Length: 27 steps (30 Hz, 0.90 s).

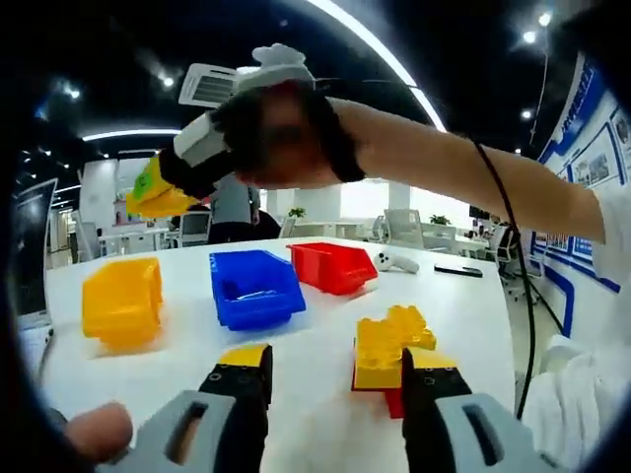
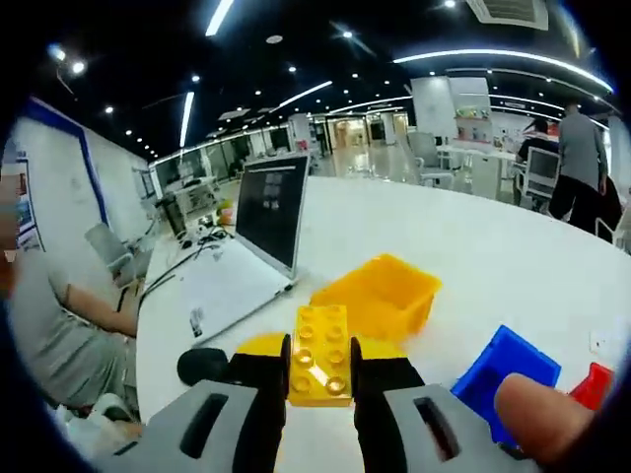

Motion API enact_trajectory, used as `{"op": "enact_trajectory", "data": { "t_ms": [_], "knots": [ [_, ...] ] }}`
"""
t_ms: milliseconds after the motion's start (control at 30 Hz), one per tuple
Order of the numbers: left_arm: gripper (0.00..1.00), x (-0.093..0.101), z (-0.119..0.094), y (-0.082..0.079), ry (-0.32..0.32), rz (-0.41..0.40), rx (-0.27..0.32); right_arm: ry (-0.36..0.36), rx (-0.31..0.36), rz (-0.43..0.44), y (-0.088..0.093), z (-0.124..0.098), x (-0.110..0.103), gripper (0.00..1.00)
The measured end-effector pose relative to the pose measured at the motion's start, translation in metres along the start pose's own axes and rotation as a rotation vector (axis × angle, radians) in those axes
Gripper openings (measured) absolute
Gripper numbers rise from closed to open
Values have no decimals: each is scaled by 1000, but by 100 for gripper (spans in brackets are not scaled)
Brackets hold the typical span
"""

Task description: Take apart the toy blocks one by one and place each separated block into its matching bin, sorting the blocks by their type until all the connected pieces are disassembled and separated into the correct bins

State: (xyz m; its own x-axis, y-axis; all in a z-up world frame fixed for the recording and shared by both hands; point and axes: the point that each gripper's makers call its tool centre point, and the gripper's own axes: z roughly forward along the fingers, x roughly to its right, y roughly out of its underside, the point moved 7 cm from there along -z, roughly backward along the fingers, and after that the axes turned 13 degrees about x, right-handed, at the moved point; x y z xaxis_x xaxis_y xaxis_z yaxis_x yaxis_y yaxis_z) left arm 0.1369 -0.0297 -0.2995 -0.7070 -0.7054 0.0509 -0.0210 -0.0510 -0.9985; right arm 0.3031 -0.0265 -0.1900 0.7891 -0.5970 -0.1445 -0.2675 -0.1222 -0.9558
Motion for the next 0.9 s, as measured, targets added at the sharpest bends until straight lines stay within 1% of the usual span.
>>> {"op": "enact_trajectory", "data": {
  "t_ms": [33, 67, 100, 133, 267, 367, 467, 567, 600, 633, 667, 700, 733, 833, 900],
  "knots": [
    [54, -1, -1, 0, -2, -7, 2, 11, -4, 1, 1, 10, 1, 25],
    [55, -4, -1, 0, -25, -10, 2, 22, -8, 1, 2, 18, 2, 25],
    [55, -10, -3, -2, -67, 2, 10, 38, -17, 6, 3, 26, 5, 25],
    [54, -14, -5, -4, -92, 7, 18, 48, -27, 5, 5, 33, 6, 25],
    [54, -34, -15, -10, -141, -26, 53, 83, -50, -18, 10, 57, 8, 25],
    [55, -49, -19, -9, -177, -43, 57, 109, -61, -46, 15, 68, 9, 25],
    [55, -52, -22, -9, -209, -60, 59, 144, -71, -127, 18, 80, 10, 26],
    [56, -57, -26, -10, -246, -79, 64, 161, -52, -131, 15, 93, 9, 26],
    [56, -58, -26, -10, -250, -81, 66, 166, -50, -129, 15, 94, 10, 26],
    [57, -58, -27, -9, -273, -79, 66, 193, -37, -120, 14, 100, 12, 26],
    [57, -57, -27, -9, -296, -77, 67, 207, -25, -128, 14, 103, 13, 26],
    [57, -61, -28, -8, -332, -60, 60, 219, -18, -142, 14, 105, 14, 26],
    [57, -61, -28, -7, -346, -54, 56, 229, -14, -150, 14, 107, 16, 26],
    [57, -63, -29, -4, -358, -53, 49, 239, -9, -173, 14, 112, 19, 26],
    [57, -61, -30, -4, -361, -55, 49, 225, -14, -201, 16, 116, 21, 26]
  ]
}}
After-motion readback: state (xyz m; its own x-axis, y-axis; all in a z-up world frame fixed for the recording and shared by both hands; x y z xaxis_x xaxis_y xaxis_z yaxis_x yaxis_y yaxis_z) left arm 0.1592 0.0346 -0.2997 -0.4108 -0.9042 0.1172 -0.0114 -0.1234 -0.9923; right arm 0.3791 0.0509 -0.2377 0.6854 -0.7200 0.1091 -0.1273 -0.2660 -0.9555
